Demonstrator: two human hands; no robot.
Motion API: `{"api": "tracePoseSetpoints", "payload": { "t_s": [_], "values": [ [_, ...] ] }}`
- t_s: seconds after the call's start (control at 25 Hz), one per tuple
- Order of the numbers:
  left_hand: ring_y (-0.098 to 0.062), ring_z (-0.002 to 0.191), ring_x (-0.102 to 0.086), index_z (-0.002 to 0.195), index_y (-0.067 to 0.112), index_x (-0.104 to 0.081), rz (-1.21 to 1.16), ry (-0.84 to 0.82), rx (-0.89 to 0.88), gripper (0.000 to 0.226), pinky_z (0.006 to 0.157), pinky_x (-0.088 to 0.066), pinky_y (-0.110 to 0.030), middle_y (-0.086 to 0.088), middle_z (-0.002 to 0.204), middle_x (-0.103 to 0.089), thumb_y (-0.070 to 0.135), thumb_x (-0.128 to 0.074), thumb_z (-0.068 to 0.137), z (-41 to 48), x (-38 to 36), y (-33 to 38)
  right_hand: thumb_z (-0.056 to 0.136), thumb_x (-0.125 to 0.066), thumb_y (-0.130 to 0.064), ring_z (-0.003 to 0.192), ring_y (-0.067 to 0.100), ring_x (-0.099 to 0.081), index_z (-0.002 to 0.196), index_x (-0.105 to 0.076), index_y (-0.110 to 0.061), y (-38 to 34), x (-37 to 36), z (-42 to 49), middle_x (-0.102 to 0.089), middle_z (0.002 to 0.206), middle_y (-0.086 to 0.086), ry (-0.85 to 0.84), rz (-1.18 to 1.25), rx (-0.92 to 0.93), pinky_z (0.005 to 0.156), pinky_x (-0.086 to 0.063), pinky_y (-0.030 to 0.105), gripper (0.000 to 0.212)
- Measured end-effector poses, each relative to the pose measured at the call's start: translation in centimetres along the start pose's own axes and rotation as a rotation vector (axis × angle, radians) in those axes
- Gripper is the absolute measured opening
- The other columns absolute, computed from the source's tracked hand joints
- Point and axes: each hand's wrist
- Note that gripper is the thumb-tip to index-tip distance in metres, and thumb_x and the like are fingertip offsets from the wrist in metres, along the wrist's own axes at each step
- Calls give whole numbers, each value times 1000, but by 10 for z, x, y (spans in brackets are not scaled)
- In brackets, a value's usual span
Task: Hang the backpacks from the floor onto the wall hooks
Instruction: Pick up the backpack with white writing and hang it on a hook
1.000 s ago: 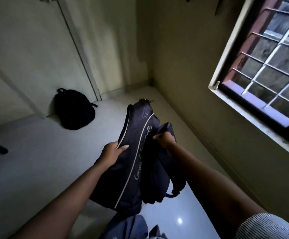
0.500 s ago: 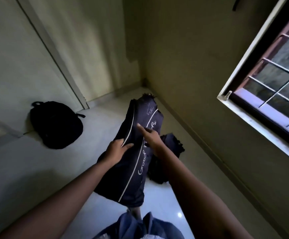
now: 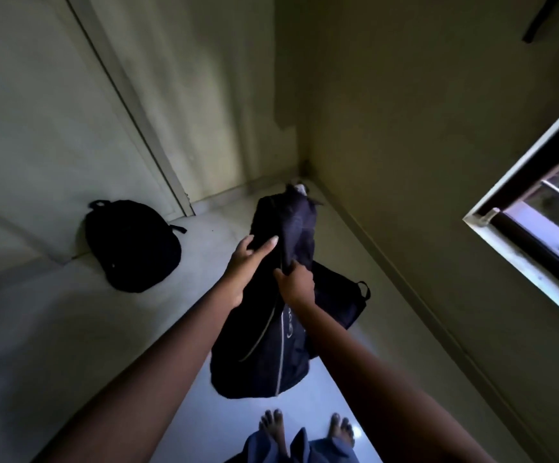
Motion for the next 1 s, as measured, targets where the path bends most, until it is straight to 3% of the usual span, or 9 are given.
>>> {"api": "tracePoseSetpoints", "payload": {
  "t_s": [0.12,0.32,0.4,0.52,0.64,0.68,0.76,0.84,1.0],
  "values": [
    [-24,108,-61,124,8,-52,-65,180,-27,65,94,-50,-39,-9,124,-62,35,-75,71,28,-15,14,90,-51,-21,108,36,-60,121,-54,-8,-7,-2,-3,-66,116,19,-36,-92,189,73,-39,33,34],
    [-27,99,-60,122,-2,-50,-272,270,-110,43,98,-48,-46,-25,125,-59,-2,-63,81,49,0,13,88,-60,-17,130,21,-49,143,-37,-16,-5,11,20,-52,141,7,-157,0,328,104,-37,26,59],
    [-28,95,-60,120,-3,-52,-242,229,-151,42,96,-50,-44,-28,125,-58,-5,-63,80,53,14,7,91,-56,-15,123,18,-55,137,-46,-13,-3,16,30,-58,133,6,-117,58,344,96,-41,19,47],
    [-24,87,-61,120,-4,-54,10,200,-234,40,76,-54,-18,-22,122,-60,-5,-62,81,53,29,6,92,-55,-18,84,12,-61,123,-58,-5,-9,33,43,-63,100,6,-113,541,121,68,-46,17,33],
    [-25,108,-59,127,1,-53,405,176,-292,46,84,-46,-26,-13,119,-62,2,-64,82,53,42,3,88,-60,-30,59,13,-46,94,-64,-2,-20,46,48,-50,70,25,-302,1053,-137,71,-53,31,29],
    [-25,110,-59,128,3,-53,521,140,-310,46,88,-47,-30,-11,118,-63,4,-65,83,53,47,0,86,-61,-37,59,16,-46,94,-64,1,-20,46,51,-49,71,31,-330,1069,-209,75,-55,36,39],
    [-29,106,-63,121,6,-59,695,85,-359,40,89,-50,-37,-15,114,-68,4,-64,82,51,56,-6,83,-60,-48,64,20,-54,95,-61,-5,-19,45,51,-55,74,19,-357,991,-324,63,-59,31,45],
    [-32,96,-67,109,4,-65,779,80,-400,29,83,-52,-37,-18,102,-71,0,-62,80,50,61,-11,85,-61,-44,68,24,-61,93,-58,-5,-13,40,47,-59,79,12,-334,953,-400,55,-59,30,40],
    [-33,92,-66,102,4,-66,774,103,-367,24,86,-53,-46,-17,96,-71,3,-60,79,49,68,-16,84,-67,-30,59,24,-62,67,-61,-5,-8,35,42,-62,68,12,-150,670,-294,63,-61,36,31]
  ]
}}
Point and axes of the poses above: each hand's wrist, its own z-axis towards the middle knuckle, its own x-axis out of the back of the hand, y = z × x
